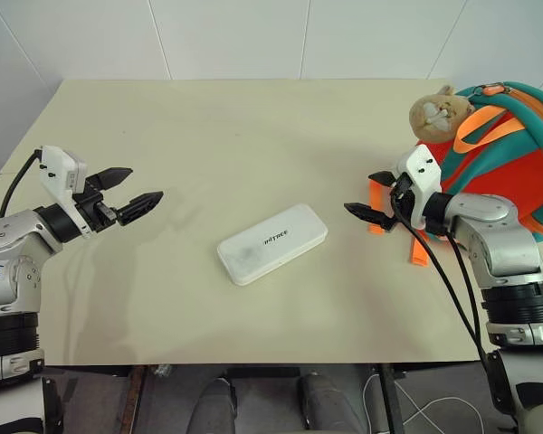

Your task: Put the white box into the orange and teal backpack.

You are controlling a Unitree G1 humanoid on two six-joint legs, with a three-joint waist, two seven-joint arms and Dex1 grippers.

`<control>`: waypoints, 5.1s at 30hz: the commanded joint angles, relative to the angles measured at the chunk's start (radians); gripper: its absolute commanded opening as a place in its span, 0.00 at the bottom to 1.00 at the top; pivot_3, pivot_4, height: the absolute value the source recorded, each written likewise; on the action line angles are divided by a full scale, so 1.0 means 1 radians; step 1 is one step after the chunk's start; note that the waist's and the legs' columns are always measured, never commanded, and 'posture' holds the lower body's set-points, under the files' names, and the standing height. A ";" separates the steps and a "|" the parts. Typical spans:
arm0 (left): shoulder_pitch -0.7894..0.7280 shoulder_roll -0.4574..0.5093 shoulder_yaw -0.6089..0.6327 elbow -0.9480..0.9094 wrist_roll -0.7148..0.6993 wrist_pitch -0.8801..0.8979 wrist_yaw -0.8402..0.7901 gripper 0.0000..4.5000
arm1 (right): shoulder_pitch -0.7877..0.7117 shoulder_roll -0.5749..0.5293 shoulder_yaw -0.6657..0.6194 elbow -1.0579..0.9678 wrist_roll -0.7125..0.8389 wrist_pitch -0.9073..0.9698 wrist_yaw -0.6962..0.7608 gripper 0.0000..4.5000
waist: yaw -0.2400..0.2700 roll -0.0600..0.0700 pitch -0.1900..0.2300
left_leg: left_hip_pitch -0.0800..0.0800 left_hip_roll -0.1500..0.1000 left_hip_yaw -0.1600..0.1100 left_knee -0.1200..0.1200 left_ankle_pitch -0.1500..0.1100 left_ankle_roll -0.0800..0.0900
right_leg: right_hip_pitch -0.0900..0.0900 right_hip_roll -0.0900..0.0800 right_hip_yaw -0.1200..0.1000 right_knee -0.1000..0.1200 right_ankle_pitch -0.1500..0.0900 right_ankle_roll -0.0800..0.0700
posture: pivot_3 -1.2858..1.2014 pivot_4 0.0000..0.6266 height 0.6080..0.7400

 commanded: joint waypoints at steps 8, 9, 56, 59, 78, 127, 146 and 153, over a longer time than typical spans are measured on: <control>-0.019 -0.009 -0.003 -0.093 -0.009 -0.011 0.009 0.99 | -0.065 0.035 -0.018 0.006 0.007 -0.040 -0.035 1.00 | 0.001 0.000 0.000 | 0.000 0.000 0.000 -0.001 0.000 0.000 | 0.000 0.000 0.000 -0.001 0.000 0.000 | 0.52 0.24 1.00; -0.033 -0.007 -0.014 -0.079 -0.002 -0.020 -0.005 0.99 | -0.070 0.041 -0.020 0.000 0.008 -0.034 -0.045 1.00 | 0.002 0.000 0.000 | 0.000 0.000 0.000 -0.001 0.000 0.000 | 0.000 0.000 0.000 -0.001 0.000 0.000 | 0.52 0.24 1.00; 0.248 0.030 -0.104 -0.392 -0.206 0.588 -0.025 0.01 | -0.132 0.165 0.206 0.197 -0.247 -0.089 -0.111 0.00 | -0.001 0.000 0.000 | 0.000 0.000 -0.003 -0.003 0.000 0.000 | 0.002 -0.001 -0.004 -0.006 0.000 0.000 | 0.52 0.24 1.00; 0.241 -0.001 -0.130 -0.375 -0.191 0.562 -0.013 0.01 | -0.130 0.172 0.210 0.201 -0.255 -0.090 -0.106 0.00 | -0.001 0.000 0.000 | 0.000 0.000 -0.003 -0.003 0.000 0.000 | 0.002 -0.001 -0.004 -0.007 0.000 0.000 | 0.52 0.24 1.00; 0.189 -0.137 -0.220 -0.289 -0.124 0.415 0.012 0.01 | -0.078 0.126 0.233 0.026 -0.226 0.025 0.014 0.00 | 0.002 0.000 0.000 | 0.000 -0.001 -0.004 -0.003 0.000 0.000 | 0.004 -0.002 -0.005 -0.007 0.000 0.000 | 0.52 0.24 1.00; 0.110 -0.005 -0.347 -0.337 -0.073 0.476 -0.155 0.01 | 0.146 -0.222 0.230 -0.516 0.053 0.393 0.317 0.00 | 0.006 0.000 0.000 | 0.000 -0.003 -0.009 -0.003 -0.001 0.001 | 0.007 -0.003 -0.009 -0.012 0.000 0.000 | 0.52 0.24 1.00; -0.015 0.002 -0.219 -0.171 -0.068 0.547 -0.033 0.21 | 0.114 -0.294 0.211 -0.250 -0.123 0.102 0.243 0.20 | 0.006 -0.001 0.001 | 0.000 -0.003 -0.009 -0.002 -0.001 0.001 | 0.008 -0.003 -0.009 -0.012 0.000 0.000 | 0.52 0.24 1.00; -0.057 -0.023 -0.184 -0.186 -0.116 0.641 -0.001 0.69 | 0.107 -0.265 0.198 -0.222 -0.136 0.075 0.208 0.73 | 0.005 -0.001 0.001 | 0.000 -0.003 -0.009 -0.003 -0.001 0.001 | 0.008 -0.003 -0.009 -0.012 0.000 0.000 | 0.52 0.24 1.00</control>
